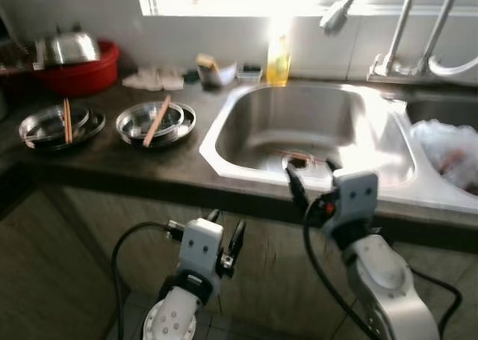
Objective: Kitchen organization
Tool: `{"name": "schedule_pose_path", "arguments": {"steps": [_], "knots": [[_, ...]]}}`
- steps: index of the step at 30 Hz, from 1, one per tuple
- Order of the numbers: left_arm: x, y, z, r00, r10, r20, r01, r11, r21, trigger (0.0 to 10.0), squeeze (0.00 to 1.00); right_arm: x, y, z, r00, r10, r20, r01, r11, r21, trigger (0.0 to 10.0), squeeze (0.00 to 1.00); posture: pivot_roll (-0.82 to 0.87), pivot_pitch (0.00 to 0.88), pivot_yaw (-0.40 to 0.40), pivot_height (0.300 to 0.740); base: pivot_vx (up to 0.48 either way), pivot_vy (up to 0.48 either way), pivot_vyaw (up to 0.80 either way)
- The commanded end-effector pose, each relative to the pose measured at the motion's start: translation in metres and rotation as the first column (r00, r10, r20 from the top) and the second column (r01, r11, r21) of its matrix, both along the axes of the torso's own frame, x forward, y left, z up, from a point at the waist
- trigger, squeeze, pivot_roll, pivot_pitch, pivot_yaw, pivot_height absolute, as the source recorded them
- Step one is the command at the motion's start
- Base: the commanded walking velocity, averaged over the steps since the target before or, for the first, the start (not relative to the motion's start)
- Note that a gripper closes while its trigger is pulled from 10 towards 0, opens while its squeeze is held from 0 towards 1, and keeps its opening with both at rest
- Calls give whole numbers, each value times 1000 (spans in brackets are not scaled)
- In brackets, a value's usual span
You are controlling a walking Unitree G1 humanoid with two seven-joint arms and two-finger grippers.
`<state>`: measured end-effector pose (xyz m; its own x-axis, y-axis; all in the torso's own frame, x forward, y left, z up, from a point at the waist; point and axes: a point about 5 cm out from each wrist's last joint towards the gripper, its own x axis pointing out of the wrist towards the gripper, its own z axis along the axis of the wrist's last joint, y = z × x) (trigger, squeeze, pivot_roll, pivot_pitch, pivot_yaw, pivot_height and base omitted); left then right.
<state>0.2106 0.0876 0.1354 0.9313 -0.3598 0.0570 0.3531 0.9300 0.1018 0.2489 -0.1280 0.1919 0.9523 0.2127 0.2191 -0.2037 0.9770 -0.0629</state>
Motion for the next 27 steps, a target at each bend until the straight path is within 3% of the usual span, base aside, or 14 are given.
{"name": "schedule_pose_path", "arguments": {"steps": [1,21,27], "knots": [[0,3,-1,1000,15,0,-15,1000,19,10000,0,-1,3,1,1000,5,2,-5,1000,5,10000,0,70,62,3,740,-262,0,0],[0,4,-2,1000,14,-7,-14,1000,22,10000,0,-2,6,-6,1000,2,-27,-3,1000,-13,10000,0,75,66,3,740,-265,0,0],[0,3,0,1000,12,-1,-12,1000,19,10000,0,-2,7,-7,1000,13,-27,-14,1000,-18,10000,0,74,67,3,740,-263,0,800]]}}
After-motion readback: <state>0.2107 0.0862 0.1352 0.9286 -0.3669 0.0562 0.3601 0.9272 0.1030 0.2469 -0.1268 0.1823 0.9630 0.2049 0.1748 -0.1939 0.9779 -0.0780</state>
